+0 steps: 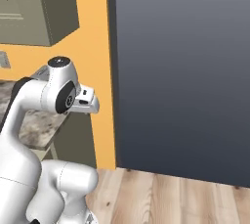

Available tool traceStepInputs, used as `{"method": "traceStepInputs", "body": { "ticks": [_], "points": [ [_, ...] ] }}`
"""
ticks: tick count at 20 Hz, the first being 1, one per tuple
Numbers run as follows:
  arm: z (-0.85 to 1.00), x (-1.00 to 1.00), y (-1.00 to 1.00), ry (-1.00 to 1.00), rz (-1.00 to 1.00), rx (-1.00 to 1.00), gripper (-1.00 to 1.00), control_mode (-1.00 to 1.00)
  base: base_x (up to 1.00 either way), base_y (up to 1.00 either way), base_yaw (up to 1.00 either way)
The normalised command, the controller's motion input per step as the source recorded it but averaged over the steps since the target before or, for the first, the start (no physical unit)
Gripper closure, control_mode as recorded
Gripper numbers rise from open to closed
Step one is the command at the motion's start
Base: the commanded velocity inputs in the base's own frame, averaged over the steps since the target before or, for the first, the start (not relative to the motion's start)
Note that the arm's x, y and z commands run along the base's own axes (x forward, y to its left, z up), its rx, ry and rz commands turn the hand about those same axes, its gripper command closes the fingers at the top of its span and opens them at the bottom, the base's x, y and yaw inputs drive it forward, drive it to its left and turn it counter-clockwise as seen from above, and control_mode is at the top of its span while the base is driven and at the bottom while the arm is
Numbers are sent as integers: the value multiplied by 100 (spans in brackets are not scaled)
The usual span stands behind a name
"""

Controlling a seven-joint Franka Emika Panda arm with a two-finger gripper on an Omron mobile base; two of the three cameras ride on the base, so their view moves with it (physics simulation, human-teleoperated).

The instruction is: Pick up the straw from the left drawer and put it inside the smoothie cup.

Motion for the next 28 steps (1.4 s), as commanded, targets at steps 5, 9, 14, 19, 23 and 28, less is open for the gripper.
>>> {"method": "traceStepInputs", "body": {
  "ticks": [5,9,14,19,23,28],
  "points": [
    [0,0,0,0,0,0,-100,100,-62,0,4],
    [0,0,0,0,0,0,-100,100,-68,0,9],
    [0,0,0,0,0,0,-100,100,-63,1,14],
    [0,0,0,0,0,0,-100,100,-41,35,12],
    [0,0,0,0,0,0,-100,100,-2,69,6],
    [0,0,0,0,0,0,-100,100,0,84,0]
  ]
}}
